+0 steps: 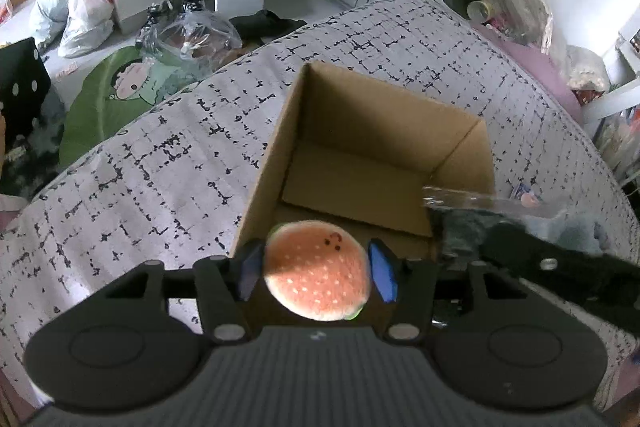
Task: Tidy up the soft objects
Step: 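Lower the burger plush and bag into the box and open both grippers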
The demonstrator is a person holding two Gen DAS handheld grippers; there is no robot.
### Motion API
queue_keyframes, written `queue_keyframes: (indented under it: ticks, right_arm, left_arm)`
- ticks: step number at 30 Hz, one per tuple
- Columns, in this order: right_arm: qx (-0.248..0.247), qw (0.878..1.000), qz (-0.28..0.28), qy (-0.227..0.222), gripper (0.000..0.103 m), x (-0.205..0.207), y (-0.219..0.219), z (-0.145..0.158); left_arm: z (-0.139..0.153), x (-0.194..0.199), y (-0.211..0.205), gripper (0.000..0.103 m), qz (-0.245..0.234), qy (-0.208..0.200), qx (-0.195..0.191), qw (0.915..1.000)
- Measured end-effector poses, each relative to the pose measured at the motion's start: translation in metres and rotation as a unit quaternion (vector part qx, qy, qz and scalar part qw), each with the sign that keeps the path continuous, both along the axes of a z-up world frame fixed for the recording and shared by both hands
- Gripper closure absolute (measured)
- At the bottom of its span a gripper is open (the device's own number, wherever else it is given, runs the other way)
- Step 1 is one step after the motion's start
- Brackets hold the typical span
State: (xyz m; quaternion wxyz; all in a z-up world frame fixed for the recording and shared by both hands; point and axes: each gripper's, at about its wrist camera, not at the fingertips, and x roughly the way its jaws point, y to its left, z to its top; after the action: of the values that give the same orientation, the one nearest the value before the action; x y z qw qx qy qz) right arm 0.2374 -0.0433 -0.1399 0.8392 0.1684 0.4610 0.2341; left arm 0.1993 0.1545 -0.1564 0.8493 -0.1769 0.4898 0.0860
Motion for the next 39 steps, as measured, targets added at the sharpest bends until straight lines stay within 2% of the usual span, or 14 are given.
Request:
queue_keyframes:
  ticks: [4,11,14,15,18,23,28,31,34,39]
  right_arm:
    - [-0.007,1.0,0.006,0.01,0.082,0.003,0.01,-0.006]
    - [-0.014,1.0,0.004,0.013,0.082,0.006,0.016,-0.005]
    - [-0.007,1.0,0.003,0.025,0.077,0.007,0.014,-0.006]
    - [-0.002,1.0,0.0,0.029,0.073,0.007,0.012,-0.004]
    - [0.002,1.0,-0.008,0.021,0.053,0.001,0.005,0.003]
    - [0.013,0.999,-0.027,0.014,0.045,-0.009,-0.019,0.015]
    - [0.007,0.999,-0.05,-0.01,0.023,-0.021,-0.047,0.028]
    - [0.001,0.998,-0.059,-0.024,0.014,-0.028,-0.064,0.036]
    - [0.001,0.997,-0.065,-0.038,0.008,-0.036,-0.079,0.044]
    - [-0.004,0.995,-0.08,-0.057,0.005,-0.048,-0.103,0.055]
  left_arm:
    - [0.003,-0.005,0.007,0.041,0.011,-0.007,-0.03,0.9995]
    - [0.011,-0.007,0.013,0.041,0.031,-0.007,-0.041,0.9987]
    - [0.018,-0.011,0.013,0.04,0.033,-0.014,-0.035,0.9987]
    - [0.02,-0.013,0.014,0.04,0.036,-0.017,-0.035,0.9986]
    - [0.026,-0.017,0.014,0.032,0.047,-0.021,-0.028,0.9983]
    - [0.04,-0.027,0.013,0.021,0.061,-0.036,-0.024,0.9972]
    - [0.056,-0.034,0.003,0.016,0.061,-0.045,-0.018,0.9969]
    - [0.065,-0.04,-0.007,0.014,0.055,-0.053,-0.017,0.9969]
    - [0.076,-0.045,-0.019,0.009,0.048,-0.064,-0.015,0.9967]
    - [0.092,-0.054,-0.038,0.001,0.038,-0.087,-0.008,0.9954]
